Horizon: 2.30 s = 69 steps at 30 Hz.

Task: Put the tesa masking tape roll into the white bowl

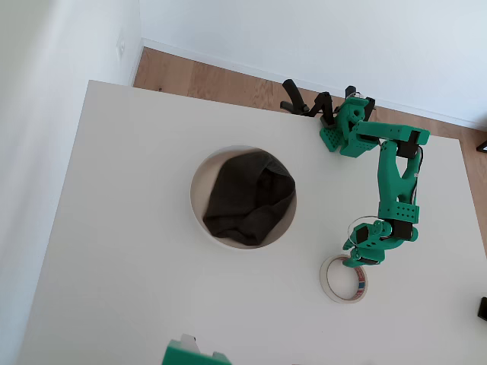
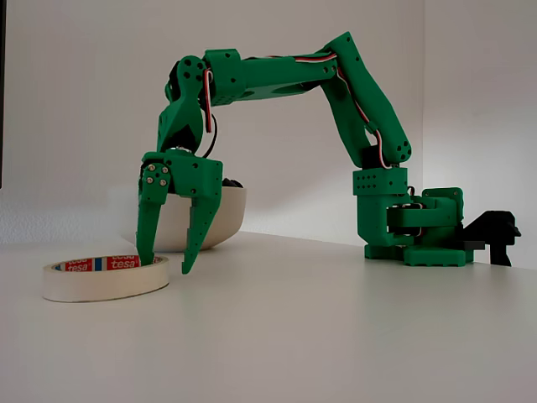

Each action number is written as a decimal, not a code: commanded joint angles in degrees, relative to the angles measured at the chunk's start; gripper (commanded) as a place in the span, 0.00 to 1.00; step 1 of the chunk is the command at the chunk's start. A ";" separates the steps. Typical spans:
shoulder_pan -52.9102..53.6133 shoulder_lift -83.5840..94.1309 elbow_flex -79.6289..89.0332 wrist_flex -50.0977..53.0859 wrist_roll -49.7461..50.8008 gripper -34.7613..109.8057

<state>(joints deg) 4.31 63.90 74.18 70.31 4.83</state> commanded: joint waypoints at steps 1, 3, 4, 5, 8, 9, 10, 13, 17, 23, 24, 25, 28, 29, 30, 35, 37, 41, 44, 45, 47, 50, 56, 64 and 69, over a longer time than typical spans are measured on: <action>-0.53 1.05 -3.60 0.00 0.53 0.32; -0.79 0.09 -3.60 -0.09 0.53 0.31; -0.97 -0.44 -3.60 -0.18 0.53 0.31; -1.05 -0.88 -3.60 -0.35 0.44 0.31; -1.41 -1.58 -3.69 -0.53 0.44 0.31; -1.41 -1.49 -3.69 -0.62 0.44 0.31; -1.49 -1.49 -3.69 -0.70 0.35 0.30; -1.67 -1.32 -3.69 -1.14 0.44 0.18; -1.85 -0.62 -3.69 -1.93 0.70 0.18; -2.02 3.60 -3.60 -2.72 2.20 0.18; -1.85 5.27 -3.60 -2.81 2.46 0.18; -1.49 7.21 -3.60 -2.81 2.64 0.18; -0.09 13.97 -5.19 -0.88 2.46 0.18; 0.62 15.82 -7.03 1.32 2.46 0.18; 1.32 17.58 -9.05 3.60 2.55 0.18; 4.83 29.71 -11.87 8.79 1.49 0.18; 6.42 34.80 -12.13 9.93 1.32 0.18; 11.87 43.07 -12.39 11.16 0.62 0.18; 18.46 46.23 -12.39 10.99 -0.44 0.18; 20.92 46.49 -12.39 10.72 -0.70 0.18; 26.02 46.32 -12.30 9.76 -1.23 0.18; 33.66 44.65 -12.30 7.29 -1.76 0.18; 45.88 35.86 -12.30 -0.18 -2.72 0.18; 52.12 22.68 -12.22 -5.80 -4.13 0.18; 51.06 16.00 -12.22 -8.53 -4.48 0.18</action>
<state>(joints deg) 55.63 80.16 65.92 63.72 0.26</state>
